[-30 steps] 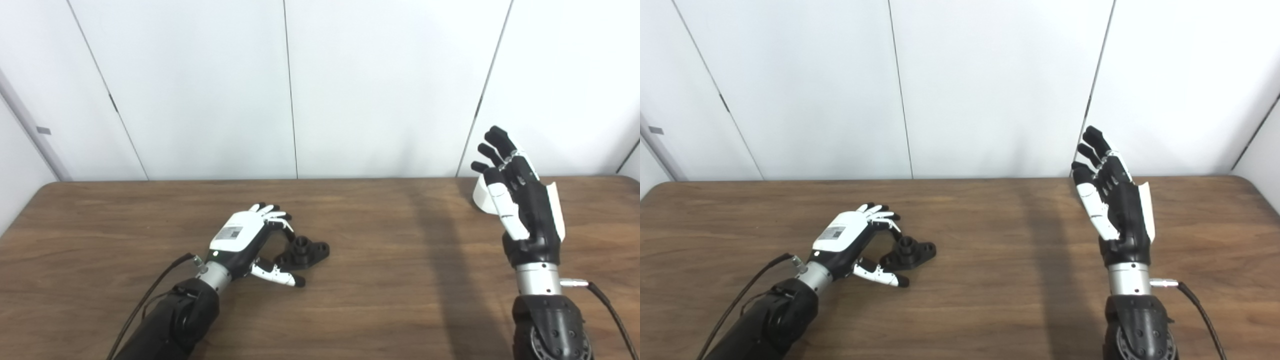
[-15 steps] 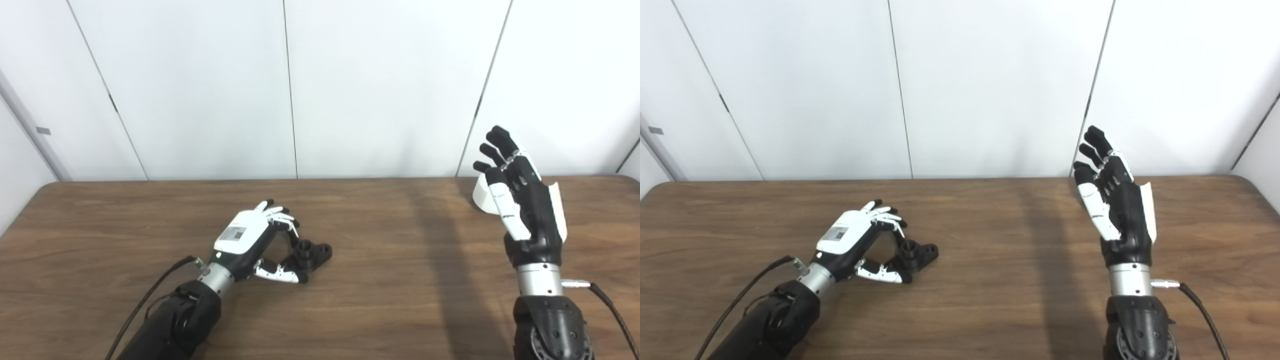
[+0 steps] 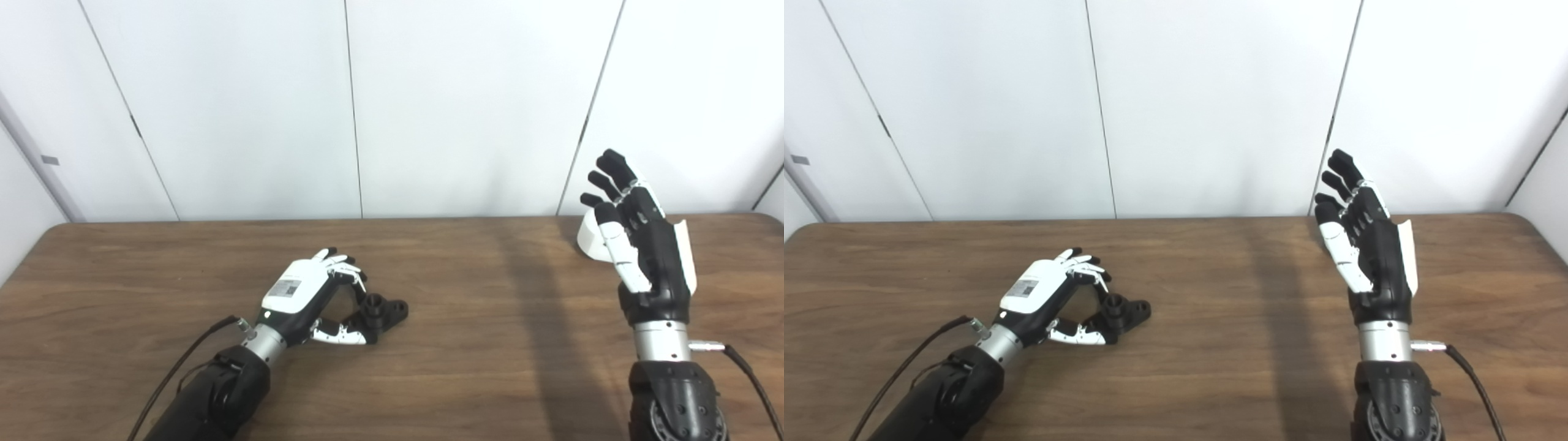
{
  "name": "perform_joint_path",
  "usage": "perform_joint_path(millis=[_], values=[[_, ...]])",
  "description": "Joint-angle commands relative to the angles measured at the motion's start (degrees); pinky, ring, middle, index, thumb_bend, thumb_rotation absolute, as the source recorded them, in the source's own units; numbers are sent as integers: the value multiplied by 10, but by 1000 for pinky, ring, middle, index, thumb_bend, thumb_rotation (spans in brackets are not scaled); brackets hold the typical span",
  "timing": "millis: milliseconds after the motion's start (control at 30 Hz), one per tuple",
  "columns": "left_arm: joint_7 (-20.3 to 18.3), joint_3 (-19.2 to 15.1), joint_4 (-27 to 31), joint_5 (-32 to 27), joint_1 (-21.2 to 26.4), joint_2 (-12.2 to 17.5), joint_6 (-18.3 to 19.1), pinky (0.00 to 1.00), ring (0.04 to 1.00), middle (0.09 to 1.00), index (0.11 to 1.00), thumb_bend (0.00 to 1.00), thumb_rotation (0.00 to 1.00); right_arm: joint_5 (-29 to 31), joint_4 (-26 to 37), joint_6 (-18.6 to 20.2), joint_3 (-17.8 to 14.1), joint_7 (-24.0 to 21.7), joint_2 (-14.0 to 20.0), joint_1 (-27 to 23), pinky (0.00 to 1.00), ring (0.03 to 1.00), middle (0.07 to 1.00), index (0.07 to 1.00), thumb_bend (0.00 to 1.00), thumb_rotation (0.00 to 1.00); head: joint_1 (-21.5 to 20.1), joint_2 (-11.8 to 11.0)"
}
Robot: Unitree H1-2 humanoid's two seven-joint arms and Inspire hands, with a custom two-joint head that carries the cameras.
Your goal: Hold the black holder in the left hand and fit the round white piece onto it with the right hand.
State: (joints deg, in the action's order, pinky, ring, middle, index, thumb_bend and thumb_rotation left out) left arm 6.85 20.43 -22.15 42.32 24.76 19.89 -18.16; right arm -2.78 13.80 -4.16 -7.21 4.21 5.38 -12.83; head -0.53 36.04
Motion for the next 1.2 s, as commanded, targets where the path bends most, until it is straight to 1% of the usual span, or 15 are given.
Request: perform_joint_path(millis=[0, 100, 233, 467, 767, 900, 1033, 1167], values=[[12, -4, -6, 2, 14, 4, -6, 972, 873, 744, 484, 524, 59, 1, 24, -5, -3, 3, 1, -13, 762, 861, 887, 864, 431, 704, -1, 0], [14, -4, -11, 2, 15, 4, -12, 969, 870, 743, 484, 524, 59, -2, 29, 0, -4, 6, 1, -14, 758, 860, 884, 862, 430, 708, -2, -1], [0, -4, -5, -6, 10, 5, -11, 995, 881, 749, 484, 524, 59, -4, 33, 6, -9, 7, 6, -16, 759, 861, 887, 870, 430, 718, -2, -1], [-6, -3, 7, -15, -3, 1, -13, 1000, 876, 744, 485, 524, 60, 12, 29, 2, -18, 2, 13, -22, 788, 877, 896, 873, 442, 690, -9, 1], [-21, 2, 31, -31, -24, -9, -15, 987, 872, 749, 485, 524, 63, 0, 30, 3, -18, 4, 20, -31, 779, 871, 893, 876, 420, 695, -18, 4], [-24, 7, 47, -24, -33, -16, -9, 978, 871, 752, 485, 524, 65, 1, 27, -1, -18, 4, 22, -33, 776, 869, 893, 875, 416, 677, -21, 6], [-34, 11, 70, -19, -42, -23, 1, 999, 873, 751, 485, 524, 64, -3, 29, 0, -17, 4, 23, -34, 765, 866, 895, 881, 403, 690, -26, 6], [-46, 15, 83, -17, -51, -28, 6, 987, 886, 753, 485, 524, 65, -2, 30, 3, -15, 4, 20, -33, 774, 873, 901, 886, 409, 687, -29, 4]])
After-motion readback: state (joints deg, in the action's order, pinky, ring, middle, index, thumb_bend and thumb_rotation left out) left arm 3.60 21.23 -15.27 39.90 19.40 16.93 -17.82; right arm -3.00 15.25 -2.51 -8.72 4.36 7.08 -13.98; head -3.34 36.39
